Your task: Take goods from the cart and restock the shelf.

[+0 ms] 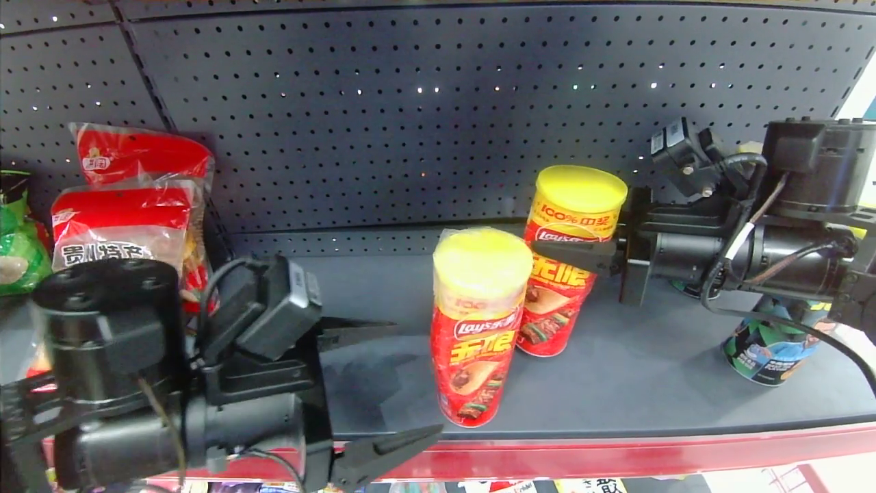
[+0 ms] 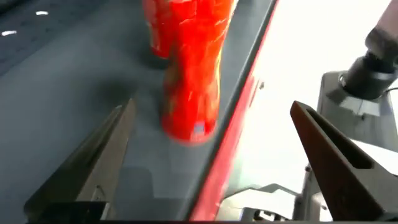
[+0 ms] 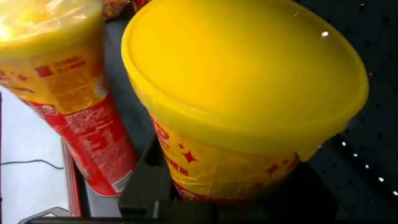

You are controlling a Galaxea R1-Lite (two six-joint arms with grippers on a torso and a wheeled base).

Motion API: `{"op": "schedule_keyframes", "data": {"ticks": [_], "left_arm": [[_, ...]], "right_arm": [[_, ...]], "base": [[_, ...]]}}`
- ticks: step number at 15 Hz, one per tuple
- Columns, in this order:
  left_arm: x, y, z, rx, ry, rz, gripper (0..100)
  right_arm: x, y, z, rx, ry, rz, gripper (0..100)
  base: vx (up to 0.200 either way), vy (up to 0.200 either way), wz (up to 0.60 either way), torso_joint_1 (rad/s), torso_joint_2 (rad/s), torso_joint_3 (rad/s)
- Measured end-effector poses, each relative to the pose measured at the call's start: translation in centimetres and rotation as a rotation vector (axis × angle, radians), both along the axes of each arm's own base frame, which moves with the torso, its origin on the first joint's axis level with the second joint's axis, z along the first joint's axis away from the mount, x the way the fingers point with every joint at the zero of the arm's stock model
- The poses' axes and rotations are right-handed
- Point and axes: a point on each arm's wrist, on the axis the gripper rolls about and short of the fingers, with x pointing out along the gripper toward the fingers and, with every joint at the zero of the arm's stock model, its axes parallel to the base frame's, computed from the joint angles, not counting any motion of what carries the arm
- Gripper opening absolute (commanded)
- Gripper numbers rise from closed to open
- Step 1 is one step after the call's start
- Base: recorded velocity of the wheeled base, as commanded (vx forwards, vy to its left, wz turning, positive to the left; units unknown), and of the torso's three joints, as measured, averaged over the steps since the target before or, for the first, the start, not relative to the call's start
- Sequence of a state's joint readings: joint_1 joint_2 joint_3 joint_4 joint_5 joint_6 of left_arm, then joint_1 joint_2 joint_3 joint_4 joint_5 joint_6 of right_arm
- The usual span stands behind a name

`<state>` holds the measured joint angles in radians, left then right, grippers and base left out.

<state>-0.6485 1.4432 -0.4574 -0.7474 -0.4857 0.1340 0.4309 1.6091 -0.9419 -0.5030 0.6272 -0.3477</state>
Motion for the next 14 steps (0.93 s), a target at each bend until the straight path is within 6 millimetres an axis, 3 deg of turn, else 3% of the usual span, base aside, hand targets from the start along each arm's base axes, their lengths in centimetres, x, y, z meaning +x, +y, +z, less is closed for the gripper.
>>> {"op": "schedule_keyframes", "data": {"ticks": [3,5,7,10,14], "left_arm": [[-3.5,5.6,1.2,-0.07,-0.049,0.207,100],[-5.9,9.7,1.5,-0.137,-0.096,0.436,100],[-8.4,12.0,1.2,-0.18,-0.132,0.622,100],[-12.1,13.3,-0.4,-0.185,-0.138,0.796,100],[-17.0,13.4,-4.6,-0.178,-0.143,0.92,100]], "right_arm": [[0.5,0.1,0.1,0.002,-0.003,-0.005,0],[0.9,0.1,0.1,0.003,-0.003,-0.008,0],[1.2,0.2,0.3,0.008,-0.011,-0.004,0],[2.0,0.4,1.3,0.027,-0.041,-0.003,0],[2.3,0.4,1.9,0.042,-0.044,-0.009,0]], "base": [[0.0,0.0,0.0,0.0,0.0,0.0],[0.0,0.0,0.0,0.0,0.0,0.0],[0.0,0.0,0.0,0.0,0.0,0.0],[0.0,0.0,0.0,0.0,0.0,0.0],[0.0,0.0,0.0,0.0,0.0,0.0]]}}
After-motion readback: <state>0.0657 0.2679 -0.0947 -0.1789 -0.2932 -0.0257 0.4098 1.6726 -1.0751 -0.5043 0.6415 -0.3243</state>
